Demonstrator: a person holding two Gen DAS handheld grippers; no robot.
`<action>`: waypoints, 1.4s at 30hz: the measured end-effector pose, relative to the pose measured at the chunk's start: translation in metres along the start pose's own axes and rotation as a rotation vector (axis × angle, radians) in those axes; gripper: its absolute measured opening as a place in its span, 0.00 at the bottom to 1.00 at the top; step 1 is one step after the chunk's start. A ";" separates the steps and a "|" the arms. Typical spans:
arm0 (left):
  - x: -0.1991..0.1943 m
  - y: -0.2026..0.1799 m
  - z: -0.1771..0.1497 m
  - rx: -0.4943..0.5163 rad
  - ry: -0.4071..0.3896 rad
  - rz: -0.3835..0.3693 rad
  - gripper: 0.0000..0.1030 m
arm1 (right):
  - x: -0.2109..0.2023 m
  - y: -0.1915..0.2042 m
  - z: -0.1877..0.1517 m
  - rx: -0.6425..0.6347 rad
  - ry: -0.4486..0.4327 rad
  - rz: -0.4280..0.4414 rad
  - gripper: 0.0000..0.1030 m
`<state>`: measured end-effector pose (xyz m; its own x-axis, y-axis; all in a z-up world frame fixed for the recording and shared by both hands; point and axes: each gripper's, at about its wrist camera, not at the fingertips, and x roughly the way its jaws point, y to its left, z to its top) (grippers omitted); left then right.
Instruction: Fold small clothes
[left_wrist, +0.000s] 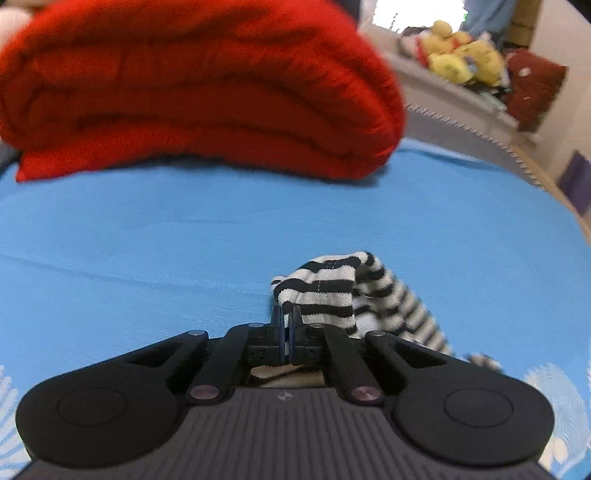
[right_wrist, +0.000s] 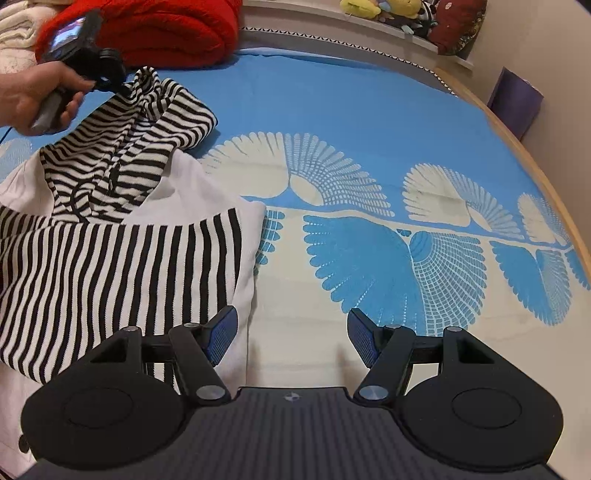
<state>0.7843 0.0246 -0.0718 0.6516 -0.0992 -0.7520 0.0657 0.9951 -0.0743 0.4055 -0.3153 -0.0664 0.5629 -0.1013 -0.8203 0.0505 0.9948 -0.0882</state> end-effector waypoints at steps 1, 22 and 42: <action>-0.015 -0.003 -0.005 0.019 -0.021 -0.014 0.01 | -0.002 -0.001 0.001 0.011 -0.004 0.003 0.65; -0.378 -0.031 -0.276 0.386 0.097 -0.321 0.10 | -0.068 -0.007 0.010 0.259 -0.266 0.185 0.42; -0.221 0.044 -0.300 -0.459 0.461 -0.125 0.24 | 0.011 0.037 0.014 0.367 -0.029 0.336 0.45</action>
<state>0.4166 0.0903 -0.1051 0.2628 -0.3045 -0.9155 -0.2759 0.8856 -0.3738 0.4250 -0.2797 -0.0711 0.6202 0.2206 -0.7528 0.1464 0.9102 0.3873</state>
